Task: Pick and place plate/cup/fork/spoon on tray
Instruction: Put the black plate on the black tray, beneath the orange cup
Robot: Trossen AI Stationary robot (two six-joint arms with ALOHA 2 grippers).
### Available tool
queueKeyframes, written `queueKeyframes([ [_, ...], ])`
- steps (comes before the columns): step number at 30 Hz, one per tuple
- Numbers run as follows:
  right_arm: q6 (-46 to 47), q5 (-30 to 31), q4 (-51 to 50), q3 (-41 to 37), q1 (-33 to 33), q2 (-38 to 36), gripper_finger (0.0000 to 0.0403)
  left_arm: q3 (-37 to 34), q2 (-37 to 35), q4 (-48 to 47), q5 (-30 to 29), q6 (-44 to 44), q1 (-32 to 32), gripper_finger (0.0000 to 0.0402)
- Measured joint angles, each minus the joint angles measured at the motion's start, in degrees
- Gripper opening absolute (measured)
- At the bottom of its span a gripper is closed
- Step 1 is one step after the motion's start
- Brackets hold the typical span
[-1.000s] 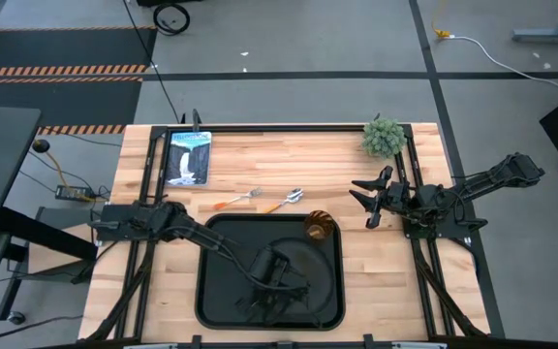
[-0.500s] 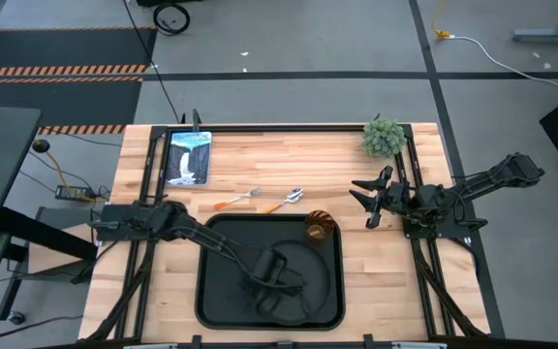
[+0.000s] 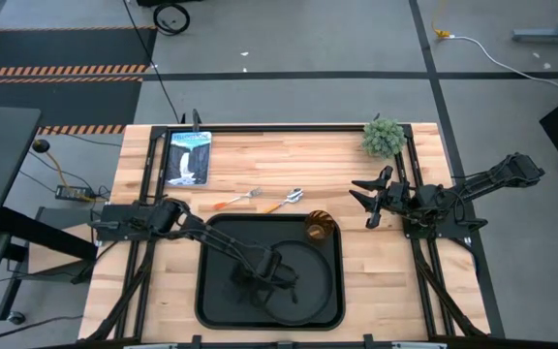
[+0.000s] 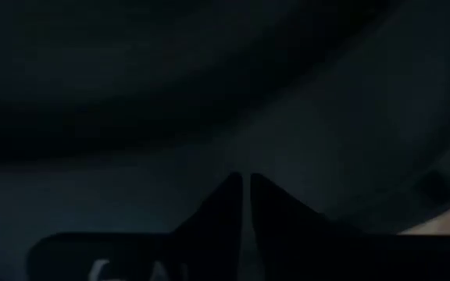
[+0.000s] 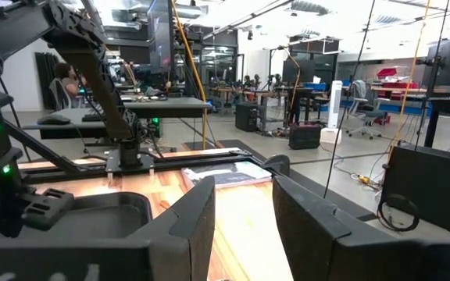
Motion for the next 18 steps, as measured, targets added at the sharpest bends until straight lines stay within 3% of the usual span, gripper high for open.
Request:
queueKeyframes([
  [18, 0.0, 0.01, 0.0, 0.0, -0.01, 0.0, 0.0137, 0.02, -0.44, 12.8, 0.07, 2.52, 0.47, 0.002],
])
